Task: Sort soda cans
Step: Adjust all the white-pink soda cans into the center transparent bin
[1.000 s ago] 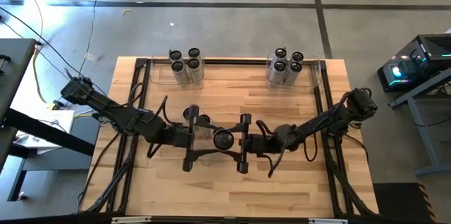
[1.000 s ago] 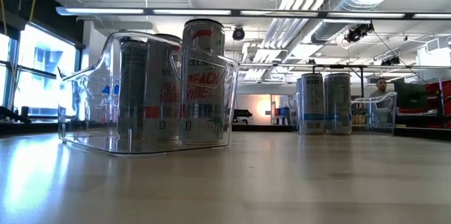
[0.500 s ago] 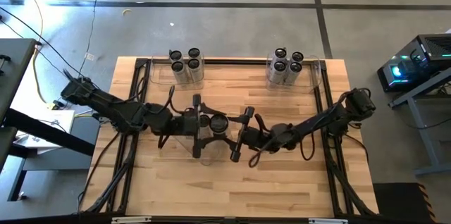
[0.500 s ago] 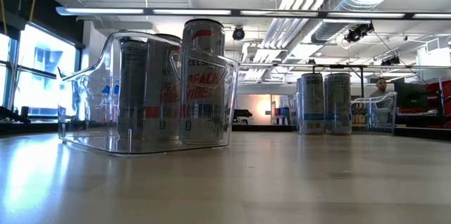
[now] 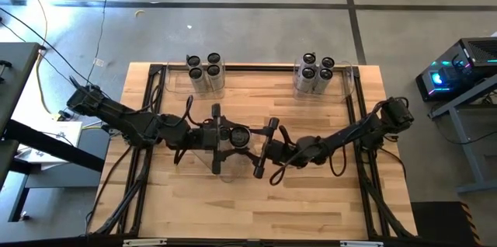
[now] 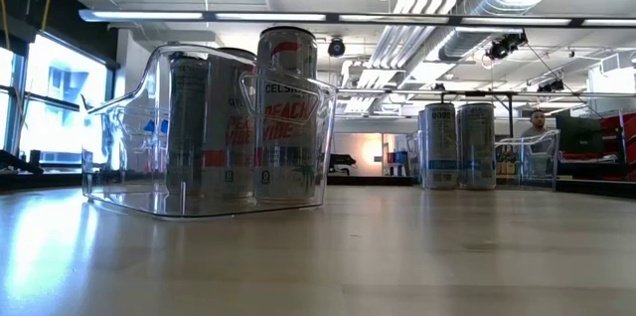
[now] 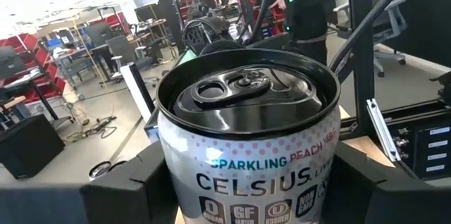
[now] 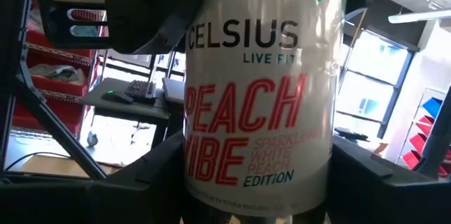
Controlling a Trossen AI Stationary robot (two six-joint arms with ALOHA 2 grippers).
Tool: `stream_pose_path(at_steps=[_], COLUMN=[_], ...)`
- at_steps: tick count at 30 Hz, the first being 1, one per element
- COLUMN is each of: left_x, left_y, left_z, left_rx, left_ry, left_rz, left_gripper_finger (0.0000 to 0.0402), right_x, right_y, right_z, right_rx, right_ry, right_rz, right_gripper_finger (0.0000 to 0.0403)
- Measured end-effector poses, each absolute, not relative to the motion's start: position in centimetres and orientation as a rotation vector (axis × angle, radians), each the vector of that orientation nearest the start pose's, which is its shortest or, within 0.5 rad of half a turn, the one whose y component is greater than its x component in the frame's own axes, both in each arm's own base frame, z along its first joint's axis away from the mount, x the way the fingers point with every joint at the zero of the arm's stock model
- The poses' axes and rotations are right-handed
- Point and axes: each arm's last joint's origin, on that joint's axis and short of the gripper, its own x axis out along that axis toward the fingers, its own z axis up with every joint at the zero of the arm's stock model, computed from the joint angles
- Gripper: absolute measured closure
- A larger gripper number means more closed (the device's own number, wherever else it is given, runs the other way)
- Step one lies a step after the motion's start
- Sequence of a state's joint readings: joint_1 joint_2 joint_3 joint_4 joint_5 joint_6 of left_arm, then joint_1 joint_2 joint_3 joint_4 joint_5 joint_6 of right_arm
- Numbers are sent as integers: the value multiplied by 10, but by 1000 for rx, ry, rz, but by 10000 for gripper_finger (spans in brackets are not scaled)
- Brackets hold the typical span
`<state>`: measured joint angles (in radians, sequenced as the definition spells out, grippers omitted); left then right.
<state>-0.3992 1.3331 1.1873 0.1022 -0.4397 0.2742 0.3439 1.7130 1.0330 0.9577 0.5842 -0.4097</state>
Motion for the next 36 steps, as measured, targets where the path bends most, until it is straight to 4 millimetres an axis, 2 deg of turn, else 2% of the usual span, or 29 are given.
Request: stream_pose_path(at_steps=[4, 7, 13, 19, 23, 26, 31, 36], left_x=[282, 279, 268, 254, 242, 227, 198, 182], left_y=[-110, -116, -124, -130, -130, -132, -130, -131], left_z=[378, 377, 380, 370, 372, 369, 347, 307], left_rx=[309, 351, 389, 393, 353, 336, 246, 138], left_ry=[58, 90, 199, 321, 331, 364, 363, 321], left_rz=[21, 42, 151, 171, 224, 270, 364, 393], left_gripper_finger=[167, 167, 167, 167, 167, 167, 167, 167], right_x=[358, 359, 356, 345, 338, 328, 308, 295], right_y=[111, 112, 114, 117, 130, 143, 177, 197], right_z=[281, 279, 278, 283, 278, 285, 288, 290], right_rx=[-270, -281, -346, -378, -441, -468, -499, -475], right_ry=[-186, -160, -101, -14, 62, 62, 46, 15], right_rz=[-266, -265, -390, -505, -535, -535, -417, -353], right_gripper_finger=[120, 104, 99, 97, 97, 96, 96, 96])
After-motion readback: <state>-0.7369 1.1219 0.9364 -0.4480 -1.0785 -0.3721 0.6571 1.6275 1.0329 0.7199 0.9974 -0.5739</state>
